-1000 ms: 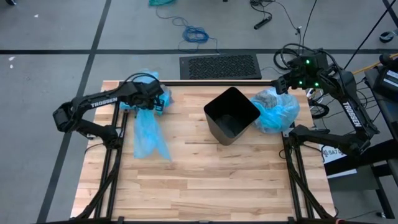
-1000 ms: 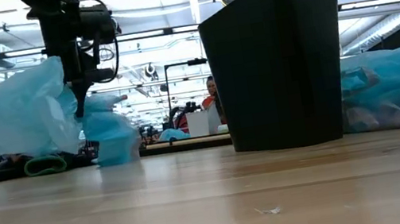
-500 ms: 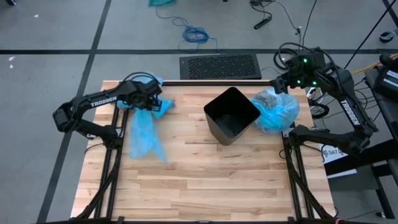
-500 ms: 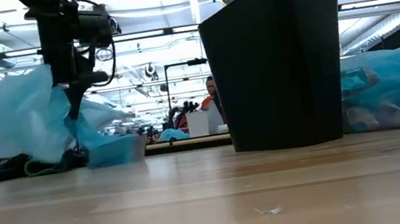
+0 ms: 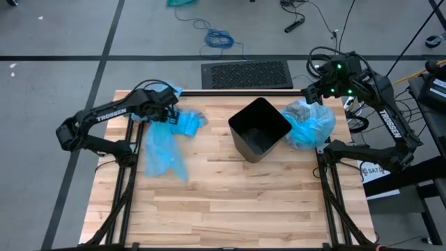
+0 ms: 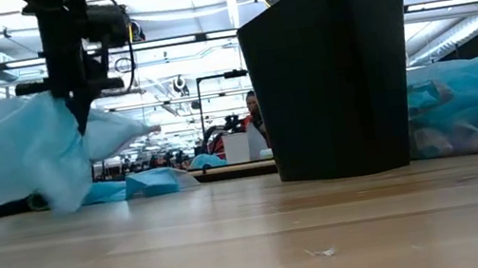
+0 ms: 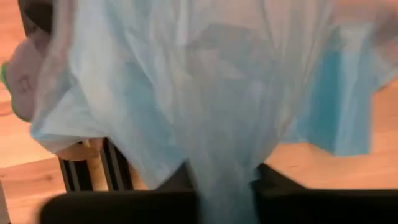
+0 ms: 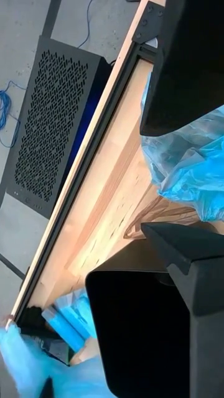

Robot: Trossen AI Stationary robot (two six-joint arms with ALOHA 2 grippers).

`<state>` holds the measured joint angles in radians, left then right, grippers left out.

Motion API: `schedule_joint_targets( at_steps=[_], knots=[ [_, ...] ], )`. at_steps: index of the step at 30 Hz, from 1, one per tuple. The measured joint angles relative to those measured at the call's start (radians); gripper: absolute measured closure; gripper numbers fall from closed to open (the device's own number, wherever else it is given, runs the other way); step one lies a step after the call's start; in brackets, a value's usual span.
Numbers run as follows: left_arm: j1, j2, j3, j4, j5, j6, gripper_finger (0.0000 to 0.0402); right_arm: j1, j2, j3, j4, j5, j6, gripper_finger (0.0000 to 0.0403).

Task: Place trash/remove bag and relplace
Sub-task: Put the blue trash bag into the trash bin

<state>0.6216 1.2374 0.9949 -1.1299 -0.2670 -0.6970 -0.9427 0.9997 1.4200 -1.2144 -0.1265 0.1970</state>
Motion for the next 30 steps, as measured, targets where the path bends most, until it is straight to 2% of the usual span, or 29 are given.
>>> schedule_joint_targets(
  at_steps=[2, 6, 10, 13, 18, 21, 25, 30],
  knots=[
    [0.000, -0.030, 0.028, 0.003, -0.009, 0.004, 0.0387, 0.000, 0.000, 0.000, 0.000, 0.000, 0.000, 0.0172],
    [0.000, -0.099, 0.108, 0.033, -0.036, 0.006, 0.0396, 0.000, 0.000, 0.000, 0.000, 0.000, 0.000, 0.0172],
    [0.000, -0.175, 0.211, 0.168, -0.062, 0.086, 0.0398, 0.000, 0.000, 0.000, 0.001, 0.000, 0.000, 0.0172],
    [-0.009, -0.215, 0.293, 0.335, -0.043, 0.207, 0.0399, 0.000, 0.000, 0.000, 0.011, 0.000, 0.000, 0.0172],
    [-0.061, -0.233, 0.387, 0.711, 0.085, 0.494, 0.0400, 0.000, 0.001, 0.000, 0.024, 0.000, 0.000, 0.0172],
    [-0.094, -0.211, 0.407, 0.950, 0.178, 0.609, 0.0400, 0.000, 0.001, 0.000, 0.032, 0.000, 0.003, 0.0172],
    [-0.128, -0.127, 0.436, 1.149, 0.277, 0.628, 0.0401, 0.000, 0.001, 0.000, 0.039, 0.000, 0.027, 0.0172],
    [-0.171, 0.038, 0.515, 1.234, 0.413, 0.602, 0.0401, 0.000, 0.001, 0.000, 0.038, 0.000, 0.030, 0.0172]
  ],
)
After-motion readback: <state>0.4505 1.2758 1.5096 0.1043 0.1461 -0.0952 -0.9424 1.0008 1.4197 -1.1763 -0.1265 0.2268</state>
